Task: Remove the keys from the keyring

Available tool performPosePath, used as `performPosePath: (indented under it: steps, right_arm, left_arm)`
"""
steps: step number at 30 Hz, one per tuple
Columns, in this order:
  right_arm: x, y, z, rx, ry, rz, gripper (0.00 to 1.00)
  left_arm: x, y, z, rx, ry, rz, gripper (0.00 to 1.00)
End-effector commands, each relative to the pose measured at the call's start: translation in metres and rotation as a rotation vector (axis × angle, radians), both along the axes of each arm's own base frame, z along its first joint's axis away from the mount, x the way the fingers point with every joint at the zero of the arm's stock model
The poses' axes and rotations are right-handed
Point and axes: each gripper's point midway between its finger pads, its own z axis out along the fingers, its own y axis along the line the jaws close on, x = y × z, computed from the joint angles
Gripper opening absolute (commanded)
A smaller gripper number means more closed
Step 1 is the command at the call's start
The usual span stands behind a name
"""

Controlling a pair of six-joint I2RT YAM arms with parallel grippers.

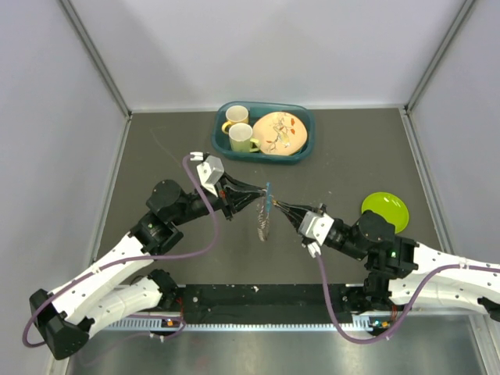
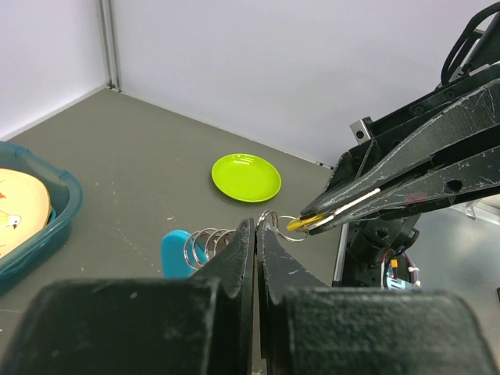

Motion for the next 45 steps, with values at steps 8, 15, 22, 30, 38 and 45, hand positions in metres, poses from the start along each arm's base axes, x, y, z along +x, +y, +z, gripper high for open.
performPosePath:
  steps: [8, 15, 22, 30, 38, 45]
  right_arm:
    - [-0.009, -0.005, 0.004, 0.012, -0.004, 0.032, 0.0]
    - [-0.006, -0.008, 0.008, 0.021, -0.016, 0.01, 0.0]
    - [-0.002, -0.013, 0.013, 0.029, -0.032, -0.023, 0.0]
    - [0.005, -0.02, 0.024, 0.034, -0.07, -0.072, 0.0]
    - [0.014, -0.028, 0.036, 0.04, -0.102, -0.137, 0.0]
    - [0.02, -0.027, 0.041, 0.044, -0.101, -0.167, 0.0]
  left_arm:
    - [0.044, 0.035, 0.04, -0.084, -0.134, 0.297, 0.0]
    - [0.044, 0.035, 0.034, -0.055, -0.138, 0.3, 0.0]
    - [0.044, 0.037, 0.026, -0.019, -0.152, 0.308, 0.0]
    - [0.037, 0.029, 0.017, 0.018, -0.155, 0.244, 0.0]
    - [0.026, 0.023, 0.007, 0.061, -0.149, 0.171, 0.0]
    - [0.012, 0.017, 0.0, 0.081, -0.146, 0.087, 0.0]
